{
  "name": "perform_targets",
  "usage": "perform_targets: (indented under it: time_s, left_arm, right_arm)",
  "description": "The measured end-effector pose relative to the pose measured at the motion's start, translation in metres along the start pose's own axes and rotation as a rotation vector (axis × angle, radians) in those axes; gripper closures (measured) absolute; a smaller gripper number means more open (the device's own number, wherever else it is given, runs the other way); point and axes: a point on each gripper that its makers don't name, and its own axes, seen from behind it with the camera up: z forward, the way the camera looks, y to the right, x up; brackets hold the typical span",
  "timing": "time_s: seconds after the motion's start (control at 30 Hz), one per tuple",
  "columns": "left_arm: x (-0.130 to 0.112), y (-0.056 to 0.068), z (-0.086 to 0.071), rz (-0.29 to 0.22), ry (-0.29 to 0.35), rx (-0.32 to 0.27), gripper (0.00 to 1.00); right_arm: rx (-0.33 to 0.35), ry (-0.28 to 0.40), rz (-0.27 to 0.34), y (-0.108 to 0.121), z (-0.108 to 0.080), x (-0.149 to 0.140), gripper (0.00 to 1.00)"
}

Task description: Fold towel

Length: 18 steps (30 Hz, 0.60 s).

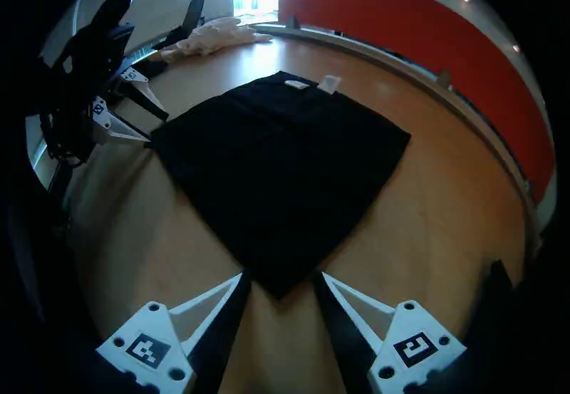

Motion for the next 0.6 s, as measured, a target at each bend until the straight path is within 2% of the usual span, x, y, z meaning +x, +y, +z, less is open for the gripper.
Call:
perform_targets:
  time_s: [0.13,0.3,0.37,0.5,0.6]
  left_arm:
    - [-0.0011,0.0018,-0.0003,0.008,-0.004,0.004,0.25]
    - [-0.0007,0.0041,-0.0002,0.020,-0.009,0.011,0.35]
    - [-0.0008,0.0048,0.0000,0.015,-0.011,0.015,0.43]
    - [-0.0013,0.0061,0.0005,0.004,-0.015,0.021,0.54]
    - [-0.0005,0.0048,0.0007,-0.007,-0.017,0.033,0.74]
  right_arm:
    - [0.003,0.000,0.005,0.0000,0.0001,-0.0011,0.36]
    - [0.013,-0.003,-0.004,-0.0020,0.0013,-0.0007,0.47]
    - [0.016,-0.004,-0.009,-0.0034,0.0018,-0.0005,0.53]
    - [0.018,-0.005,-0.009,-0.0059,0.0024,0.0002,0.67]
    - [0.018,-0.006,-0.005,-0.0075,0.0019,0.0000,0.76]
